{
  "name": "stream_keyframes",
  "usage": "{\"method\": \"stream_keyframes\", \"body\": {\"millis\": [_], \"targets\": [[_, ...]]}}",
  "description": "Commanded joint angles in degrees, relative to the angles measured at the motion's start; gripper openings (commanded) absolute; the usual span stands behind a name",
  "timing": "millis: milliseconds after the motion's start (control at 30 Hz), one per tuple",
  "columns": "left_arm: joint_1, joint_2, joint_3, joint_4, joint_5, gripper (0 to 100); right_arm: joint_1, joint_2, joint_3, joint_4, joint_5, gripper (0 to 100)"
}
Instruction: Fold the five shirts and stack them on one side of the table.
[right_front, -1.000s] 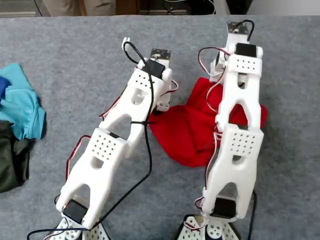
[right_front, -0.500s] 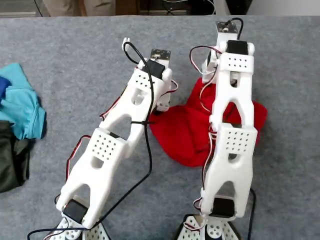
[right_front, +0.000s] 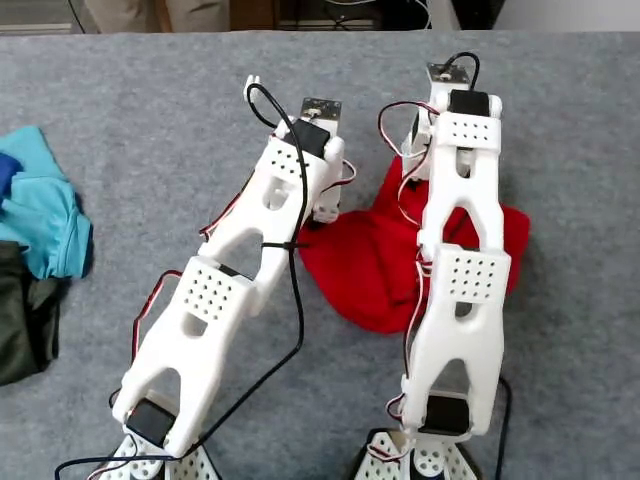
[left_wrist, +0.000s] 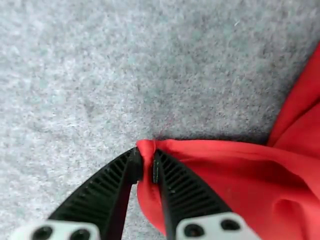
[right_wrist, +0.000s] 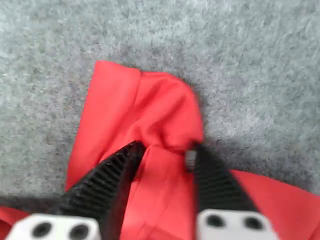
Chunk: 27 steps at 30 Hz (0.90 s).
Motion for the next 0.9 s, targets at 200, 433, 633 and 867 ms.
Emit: {"method": "stream_keyframes", "body": {"millis": [200,433,633,867], "targets": [[-0.7,-1.27,-0.09,0.7,0.09,2,2.07,-0.22,-4.0,-1.67,-0.44,4.8],[-0.7,-1.27,-0.35,0.7,0.09,2,5.49,-0.13,-12.7,0.35,-2.46,0.6],[-0.79,-1.27,-0.35,0.7,0.0,2,6.02,-0.04,-21.14,5.45,-2.46,0.6],[-3.43,-1.36,-2.64,0.7,0.09,2,6.73,0.22,-22.11,5.89,-0.44,2.3]]}}
